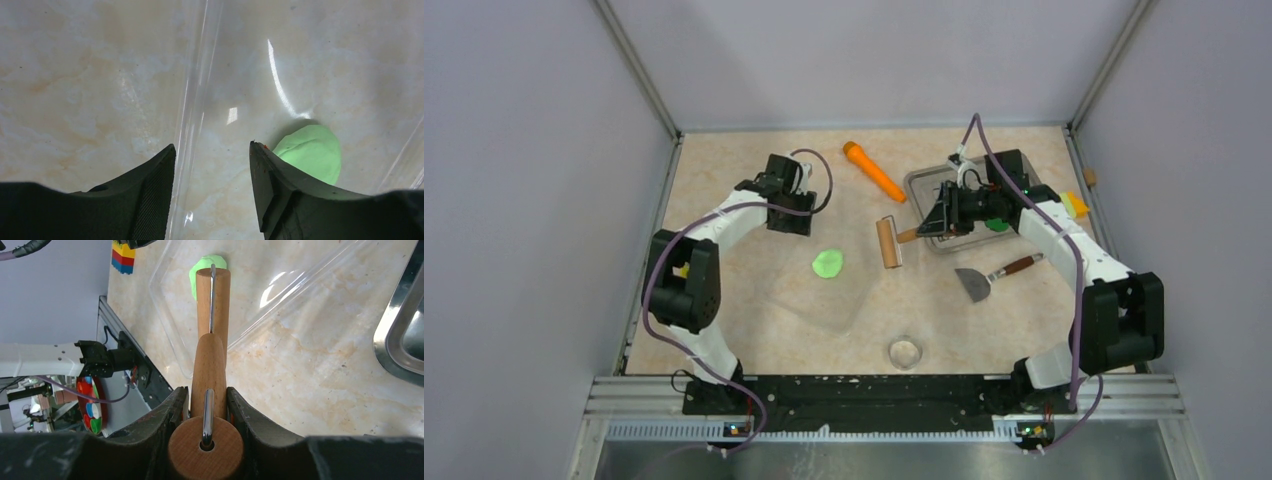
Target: Roll out the dumpling wrappers from the dough
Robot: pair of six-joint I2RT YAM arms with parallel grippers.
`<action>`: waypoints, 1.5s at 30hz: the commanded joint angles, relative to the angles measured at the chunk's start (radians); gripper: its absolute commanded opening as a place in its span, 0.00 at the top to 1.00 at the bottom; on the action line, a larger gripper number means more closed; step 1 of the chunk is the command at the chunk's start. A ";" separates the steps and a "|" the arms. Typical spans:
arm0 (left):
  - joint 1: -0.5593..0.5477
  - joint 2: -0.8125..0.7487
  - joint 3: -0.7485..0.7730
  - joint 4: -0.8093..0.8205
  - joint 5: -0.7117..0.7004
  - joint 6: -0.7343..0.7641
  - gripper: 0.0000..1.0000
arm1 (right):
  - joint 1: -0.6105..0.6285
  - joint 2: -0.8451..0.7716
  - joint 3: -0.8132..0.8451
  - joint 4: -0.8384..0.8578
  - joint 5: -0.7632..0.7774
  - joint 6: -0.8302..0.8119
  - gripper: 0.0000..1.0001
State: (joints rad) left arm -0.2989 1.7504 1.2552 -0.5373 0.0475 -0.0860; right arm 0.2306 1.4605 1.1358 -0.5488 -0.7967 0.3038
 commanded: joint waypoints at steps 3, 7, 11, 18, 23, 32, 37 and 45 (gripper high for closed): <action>0.026 0.027 0.003 0.018 -0.095 -0.081 0.47 | -0.006 -0.055 0.061 -0.005 -0.007 -0.066 1.00; 0.045 0.041 -0.031 0.030 -0.094 -0.119 0.50 | -0.006 -0.055 0.059 0.001 -0.020 -0.067 1.00; 0.064 0.062 -0.042 0.025 -0.074 -0.132 0.57 | -0.006 -0.055 0.055 0.011 -0.015 -0.063 1.00; 0.097 0.008 -0.135 0.025 -0.053 -0.179 0.75 | -0.007 -0.026 0.072 0.003 -0.005 -0.055 1.00; 0.101 -0.087 -0.241 0.050 0.015 -0.215 0.94 | 0.018 0.018 0.126 -0.006 0.032 -0.043 1.00; 0.101 -0.232 -0.367 0.075 0.102 -0.221 1.00 | 0.122 0.134 0.221 0.023 0.060 0.013 1.00; 0.101 -0.308 -0.453 0.091 0.202 -0.263 0.78 | 0.199 0.167 0.237 0.005 0.066 -0.012 1.00; 0.103 -0.623 -0.432 0.100 0.307 -0.055 0.37 | 0.223 0.245 0.243 -0.010 -0.025 0.039 1.00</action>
State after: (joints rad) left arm -0.1970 1.3521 0.8215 -0.5499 0.2081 -0.3000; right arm 0.4519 1.6749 1.3125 -0.5724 -0.7441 0.3077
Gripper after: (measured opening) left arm 0.606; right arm 0.335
